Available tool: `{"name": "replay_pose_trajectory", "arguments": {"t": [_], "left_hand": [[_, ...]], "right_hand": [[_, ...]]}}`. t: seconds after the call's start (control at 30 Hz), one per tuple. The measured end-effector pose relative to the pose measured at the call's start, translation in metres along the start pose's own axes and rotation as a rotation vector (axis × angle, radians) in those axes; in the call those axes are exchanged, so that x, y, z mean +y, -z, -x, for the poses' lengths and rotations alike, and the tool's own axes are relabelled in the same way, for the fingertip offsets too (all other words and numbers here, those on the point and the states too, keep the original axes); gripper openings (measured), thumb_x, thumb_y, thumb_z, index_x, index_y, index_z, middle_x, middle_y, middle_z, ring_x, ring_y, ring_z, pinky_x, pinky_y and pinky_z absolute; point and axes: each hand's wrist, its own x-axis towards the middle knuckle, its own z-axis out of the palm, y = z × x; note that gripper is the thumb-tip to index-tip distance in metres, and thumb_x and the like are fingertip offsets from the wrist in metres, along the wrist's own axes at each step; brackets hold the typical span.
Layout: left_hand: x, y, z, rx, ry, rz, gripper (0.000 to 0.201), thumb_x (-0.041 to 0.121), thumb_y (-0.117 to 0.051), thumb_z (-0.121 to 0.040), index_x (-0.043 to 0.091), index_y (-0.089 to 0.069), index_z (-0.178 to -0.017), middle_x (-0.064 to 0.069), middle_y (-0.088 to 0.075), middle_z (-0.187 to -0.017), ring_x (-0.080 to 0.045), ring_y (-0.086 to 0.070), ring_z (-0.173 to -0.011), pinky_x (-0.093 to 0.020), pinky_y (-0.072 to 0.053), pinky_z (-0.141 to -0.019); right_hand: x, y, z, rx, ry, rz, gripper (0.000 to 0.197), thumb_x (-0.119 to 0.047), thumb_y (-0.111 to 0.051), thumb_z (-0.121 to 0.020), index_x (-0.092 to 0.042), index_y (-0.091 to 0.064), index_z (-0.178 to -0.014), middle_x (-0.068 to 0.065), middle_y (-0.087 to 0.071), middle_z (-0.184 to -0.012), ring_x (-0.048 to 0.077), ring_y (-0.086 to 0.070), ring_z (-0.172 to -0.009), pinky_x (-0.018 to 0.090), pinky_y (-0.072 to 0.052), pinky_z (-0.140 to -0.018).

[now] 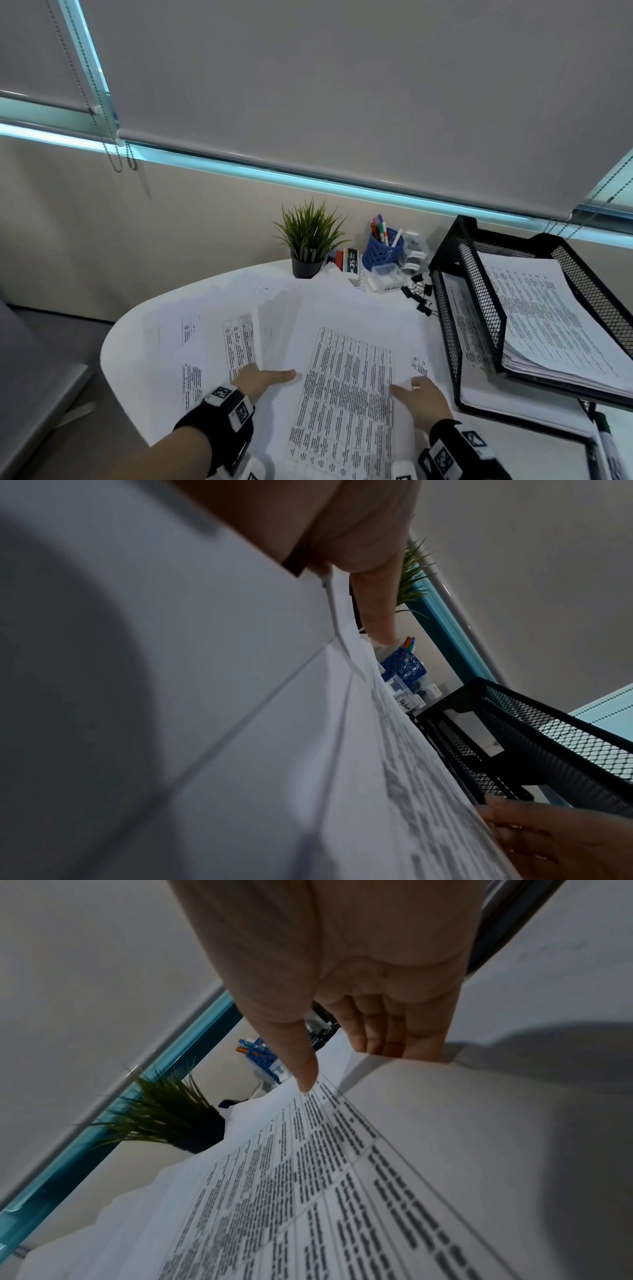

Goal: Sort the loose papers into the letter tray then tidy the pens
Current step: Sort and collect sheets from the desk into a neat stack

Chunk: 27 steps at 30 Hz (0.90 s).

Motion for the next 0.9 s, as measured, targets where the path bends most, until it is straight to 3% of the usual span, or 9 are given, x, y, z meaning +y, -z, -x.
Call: {"name": "replay_pose_trajectory", "arguments": {"t": [0.07,0.2,0.27,0.37,0.43,0.53,0.67,0.8,0.9], "left_hand": [[-0.003,-0.003,-0.001,-0.037,-0.016,0.008,0.114,0.045,-0.092,-0.027,0.001,-0.053,-0.126,-0.012,-0.064,-0.117,-0.029,-0.059,-0.107,-0.041,-0.044,-0.099],[0.000,-0.013,0.006,-0.044,-0.006,-0.044,0.078,0.021,-0.087,-0.057,0.000,-0.053,-0.124,-0.012,-0.064,-0.116,-0.029,-0.058,-0.106,-0.043,-0.043,-0.102],[0.001,-0.016,0.008,-0.047,-0.005,-0.012,0.069,0.010,-0.083,-0.062,0.000,-0.052,-0.124,-0.013,-0.063,-0.117,-0.026,-0.057,-0.103,-0.042,-0.039,-0.105],[0.001,-0.014,0.013,-0.134,-0.053,0.095,0.084,0.017,-0.088,-0.049,0.005,-0.052,-0.124,0.001,-0.064,-0.096,-0.022,-0.053,-0.102,-0.037,-0.035,-0.104],[0.004,-0.014,0.017,-0.176,-0.087,0.087,0.081,0.020,-0.089,-0.049,0.011,-0.053,-0.121,0.007,-0.062,-0.090,-0.021,-0.053,-0.103,-0.036,-0.035,-0.103],[0.006,-0.021,0.013,-0.076,-0.117,-0.079,0.053,0.011,-0.077,-0.071,0.005,-0.054,-0.119,0.006,-0.061,-0.087,-0.021,-0.057,-0.095,-0.031,-0.045,-0.089],[0.009,-0.024,0.005,0.205,-0.256,-0.373,0.029,0.027,-0.059,-0.087,0.012,-0.059,-0.112,0.004,-0.058,-0.087,-0.018,-0.058,-0.084,-0.020,-0.047,-0.062],[0.007,-0.005,-0.010,0.409,-0.248,-0.551,0.027,0.035,-0.046,-0.091,0.022,-0.065,-0.078,-0.005,-0.065,-0.102,-0.023,-0.058,-0.093,-0.029,-0.049,-0.084],[0.004,0.009,-0.017,0.472,-0.151,-0.704,0.031,0.033,-0.041,-0.094,0.029,-0.064,-0.114,-0.009,-0.044,-0.139,-0.027,-0.035,-0.131,-0.036,-0.032,-0.108]], "right_hand": [[0.000,-0.006,0.000,-0.036,0.014,-0.036,0.033,-0.024,-0.072,-0.082,-0.003,-0.052,-0.099,0.010,-0.055,-0.097,0.024,-0.055,-0.085,0.027,-0.042,-0.064],[-0.001,-0.008,-0.004,-0.082,-0.015,-0.170,0.038,-0.015,-0.075,-0.078,0.001,-0.056,-0.106,0.016,-0.062,-0.104,0.028,-0.060,-0.089,0.032,-0.047,-0.072],[0.000,-0.002,-0.002,-0.126,-0.055,-0.324,0.029,-0.004,-0.072,-0.079,0.003,-0.061,-0.105,0.017,-0.067,-0.096,0.030,-0.064,-0.080,0.032,-0.050,-0.064],[0.001,0.011,0.006,-0.244,-0.098,-0.580,0.020,0.003,-0.068,-0.080,0.004,-0.066,-0.100,0.017,-0.072,-0.080,0.033,-0.068,-0.068,0.032,-0.052,-0.055],[0.003,0.014,0.008,-0.322,-0.082,-0.692,0.024,0.005,-0.065,-0.080,0.002,-0.064,-0.104,0.020,-0.073,-0.088,0.037,-0.069,-0.077,0.041,-0.056,-0.064],[0.008,0.010,0.002,-0.368,-0.076,-0.687,0.043,0.014,-0.065,-0.073,0.004,-0.059,-0.115,0.025,-0.069,-0.106,0.044,-0.066,-0.096,0.053,-0.052,-0.083],[0.012,0.001,-0.005,-0.268,-0.066,-0.637,0.030,0.020,-0.054,-0.078,0.006,-0.061,-0.104,0.026,-0.070,-0.094,0.042,-0.068,-0.078,0.042,-0.054,-0.065],[0.012,-0.008,-0.011,-0.158,-0.011,-0.597,0.028,0.016,-0.053,-0.082,0.000,-0.063,-0.102,0.021,-0.067,-0.103,0.038,-0.062,-0.093,0.048,-0.049,-0.086],[0.008,-0.008,-0.011,-0.090,0.060,-0.546,0.032,0.019,-0.053,-0.081,-0.009,-0.063,-0.092,0.012,-0.068,-0.096,0.034,-0.061,-0.094,0.047,-0.047,-0.092]]}}
